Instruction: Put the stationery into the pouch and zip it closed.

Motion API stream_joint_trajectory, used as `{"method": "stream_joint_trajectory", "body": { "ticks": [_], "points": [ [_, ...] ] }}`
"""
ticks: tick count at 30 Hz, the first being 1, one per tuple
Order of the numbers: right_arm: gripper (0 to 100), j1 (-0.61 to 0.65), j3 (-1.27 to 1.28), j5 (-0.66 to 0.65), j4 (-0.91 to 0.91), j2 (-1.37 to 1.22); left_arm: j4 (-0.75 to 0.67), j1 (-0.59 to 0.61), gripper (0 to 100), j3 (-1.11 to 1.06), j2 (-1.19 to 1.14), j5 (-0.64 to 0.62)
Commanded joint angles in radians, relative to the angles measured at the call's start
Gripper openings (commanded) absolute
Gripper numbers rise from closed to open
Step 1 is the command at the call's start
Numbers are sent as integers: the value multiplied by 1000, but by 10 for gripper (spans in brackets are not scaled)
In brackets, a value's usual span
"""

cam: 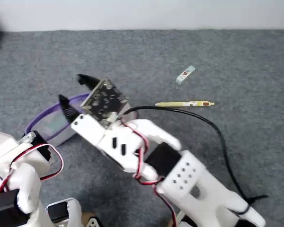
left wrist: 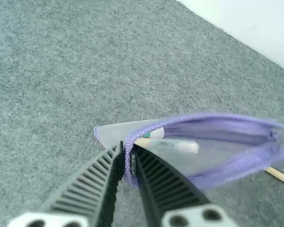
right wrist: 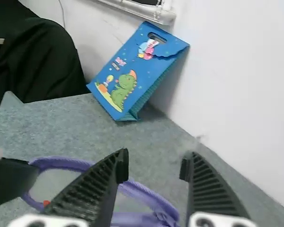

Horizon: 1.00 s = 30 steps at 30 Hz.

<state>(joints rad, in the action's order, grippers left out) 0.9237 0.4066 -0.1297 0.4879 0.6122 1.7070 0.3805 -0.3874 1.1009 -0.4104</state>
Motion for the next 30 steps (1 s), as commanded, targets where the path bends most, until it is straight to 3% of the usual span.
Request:
{"method": "stream_joint_trajectory", "body": {
  "ticks": [1,9,13,19,24,30],
  "points": [
    [121,-73,-86,54,73,79,-2,6,14,28,-23,9],
    [35,-389,-118,209,223,82,0,6,14,28,-23,9],
    [64,-519,-117,212,315,5,2,6,14,28,-23,9],
    [255,-657,-121,115,512,-179,2,5,14,28,-23,9],
    [236,-714,-123,-25,549,-360,2,3,14,28,-23,9],
    [232,-693,-146,-192,522,-559,2,3,14,28,-23,9]
  ]
}}
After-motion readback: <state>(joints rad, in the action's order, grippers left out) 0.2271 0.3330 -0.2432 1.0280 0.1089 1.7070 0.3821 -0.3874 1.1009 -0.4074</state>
